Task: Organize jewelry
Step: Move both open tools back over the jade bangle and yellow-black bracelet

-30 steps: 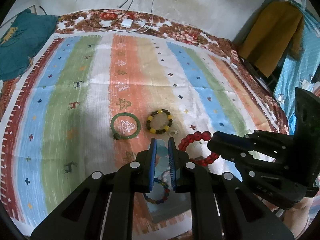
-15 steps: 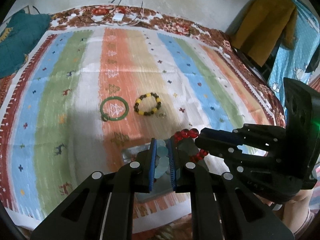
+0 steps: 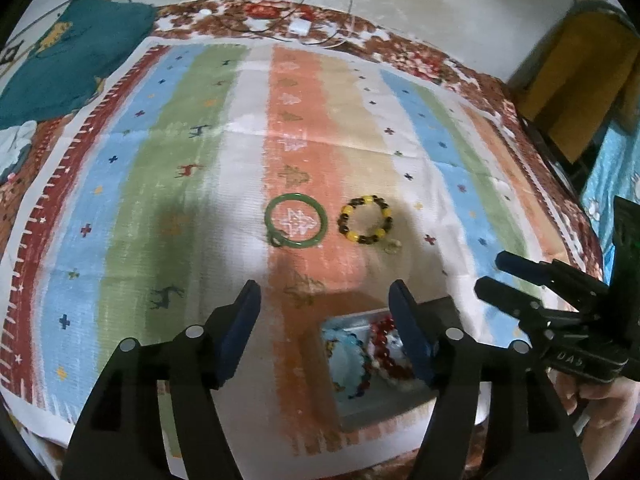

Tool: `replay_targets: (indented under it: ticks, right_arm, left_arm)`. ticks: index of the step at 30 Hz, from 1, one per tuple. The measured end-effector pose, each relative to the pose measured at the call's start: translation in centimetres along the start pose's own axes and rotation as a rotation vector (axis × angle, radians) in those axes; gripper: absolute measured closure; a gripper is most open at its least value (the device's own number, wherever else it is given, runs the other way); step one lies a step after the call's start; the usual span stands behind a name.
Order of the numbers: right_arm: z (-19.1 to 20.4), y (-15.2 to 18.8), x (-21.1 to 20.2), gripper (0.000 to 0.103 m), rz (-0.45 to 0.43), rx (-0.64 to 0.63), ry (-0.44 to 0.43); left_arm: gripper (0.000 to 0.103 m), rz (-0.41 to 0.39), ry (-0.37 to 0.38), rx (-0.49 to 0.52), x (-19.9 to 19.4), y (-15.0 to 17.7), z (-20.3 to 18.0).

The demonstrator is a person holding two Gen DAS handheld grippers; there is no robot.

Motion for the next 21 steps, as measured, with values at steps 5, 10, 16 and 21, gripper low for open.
replay_targets:
  ticks: [5,10,16,21]
  right_arm:
    - [-1.5,-1.1,0.8,0.035,-0.004,0.025,0.037]
    - [-2.7,-2.0,1.6,0.029,-0.023,0.03,0.102]
    - [-3.9,-2.2,3.5,0.026,0.018,0.016,0.154]
    - [-4.6,-2.6,4.4,0.022,0.029,0.027,0.165]
  left_arm:
    - [0.025,0.003,-0.043,-0.011,1.1,-0.7,0.8]
    - [0.013,-0.053,-0.109,0.025,1.8,-2.2,1.2]
    - [0.006,-0.05,-0.159,0.057,3.4,-2.9,1.8]
    - [0.006,-0.023,-0.184,0.047,5.2,-3.4,2.5]
Point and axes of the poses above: each gripper's, at about its wrist camera, not at the fingertips, and x roughly the way its jaws point, z to its left, y to its underside, the point moved 10 cm from there along x, roughly the way its jaws point, and after that the axes turned 10 degrees about -y, right-handed, at the moved point
